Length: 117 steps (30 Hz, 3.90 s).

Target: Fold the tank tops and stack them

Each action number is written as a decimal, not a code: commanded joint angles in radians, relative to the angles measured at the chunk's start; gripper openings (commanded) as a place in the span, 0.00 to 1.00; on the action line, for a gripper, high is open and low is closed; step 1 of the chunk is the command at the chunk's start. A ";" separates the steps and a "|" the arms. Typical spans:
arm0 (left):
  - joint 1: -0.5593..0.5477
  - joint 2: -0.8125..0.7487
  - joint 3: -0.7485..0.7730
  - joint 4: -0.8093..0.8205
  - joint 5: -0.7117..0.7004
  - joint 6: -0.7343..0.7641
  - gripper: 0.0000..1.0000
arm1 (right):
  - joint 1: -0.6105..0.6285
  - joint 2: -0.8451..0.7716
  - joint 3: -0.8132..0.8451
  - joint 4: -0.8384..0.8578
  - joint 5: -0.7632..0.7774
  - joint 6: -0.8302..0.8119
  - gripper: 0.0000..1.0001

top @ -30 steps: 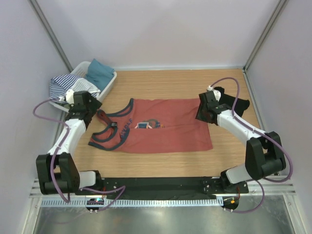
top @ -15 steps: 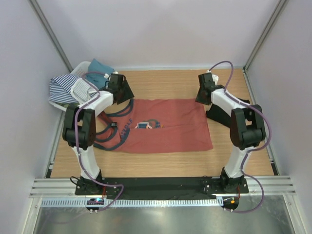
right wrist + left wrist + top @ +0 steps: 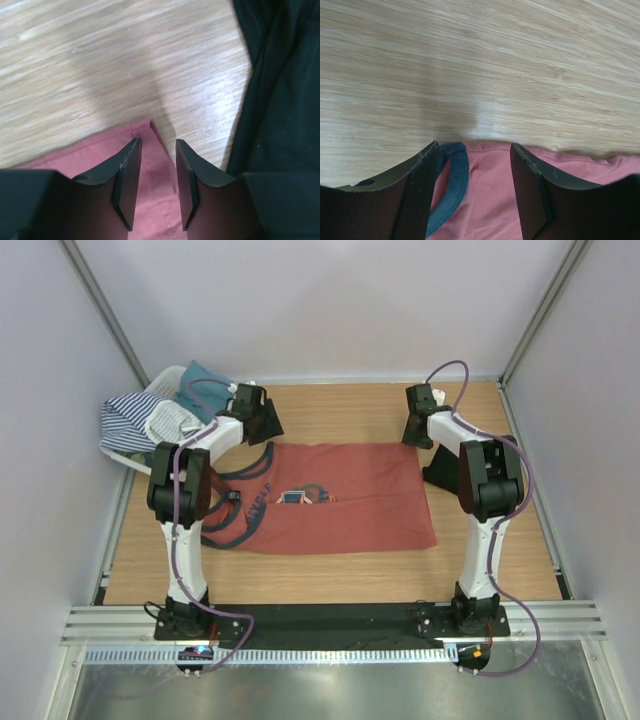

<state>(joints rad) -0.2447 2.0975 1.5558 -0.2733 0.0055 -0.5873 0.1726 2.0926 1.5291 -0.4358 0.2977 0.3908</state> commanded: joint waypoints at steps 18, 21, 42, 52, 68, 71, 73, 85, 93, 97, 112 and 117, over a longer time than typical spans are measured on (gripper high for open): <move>-0.002 0.056 0.085 -0.047 0.002 0.096 0.57 | -0.010 0.040 0.040 0.112 -0.025 -0.032 0.01; -0.002 0.053 0.081 -0.046 -0.025 0.096 0.57 | -0.010 0.034 0.031 0.127 -0.019 -0.032 0.01; -0.008 0.038 0.053 -0.056 -0.018 0.092 0.00 | -0.010 0.034 0.023 0.141 -0.019 -0.024 0.01; 0.001 0.015 0.075 -0.067 -0.078 0.073 0.00 | -0.041 -0.020 0.013 0.138 0.037 -0.003 0.01; -0.011 -0.073 0.032 -0.032 -0.042 0.027 0.00 | -0.050 -0.140 -0.093 0.180 -0.060 0.045 0.01; -0.015 -0.100 0.003 -0.029 -0.044 0.027 0.00 | -0.048 -0.190 -0.139 0.186 -0.069 0.066 0.01; -0.013 -0.120 -0.016 -0.027 -0.050 0.027 0.00 | -0.047 -0.238 -0.165 0.187 -0.058 0.077 0.01; -0.056 -0.341 -0.301 0.026 -0.099 -0.023 0.00 | -0.048 -0.496 -0.424 0.196 -0.080 0.138 0.01; -0.114 -0.511 -0.494 0.039 -0.157 -0.036 0.00 | -0.048 -0.690 -0.635 0.201 -0.137 0.152 0.01; -0.119 -0.618 -0.600 0.042 -0.197 -0.037 0.00 | -0.048 -0.769 -0.707 0.181 -0.134 0.142 0.01; -0.156 -0.789 -0.767 0.022 -0.177 -0.046 0.00 | -0.047 -0.842 -0.764 0.086 -0.078 0.126 0.01; -0.162 -0.849 -0.812 0.008 -0.179 -0.051 0.00 | -0.047 -0.864 -0.770 0.072 -0.069 0.134 0.01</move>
<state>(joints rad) -0.4038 1.2984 0.7582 -0.2668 -0.1459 -0.6292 0.1272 1.2785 0.7582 -0.3603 0.1810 0.5262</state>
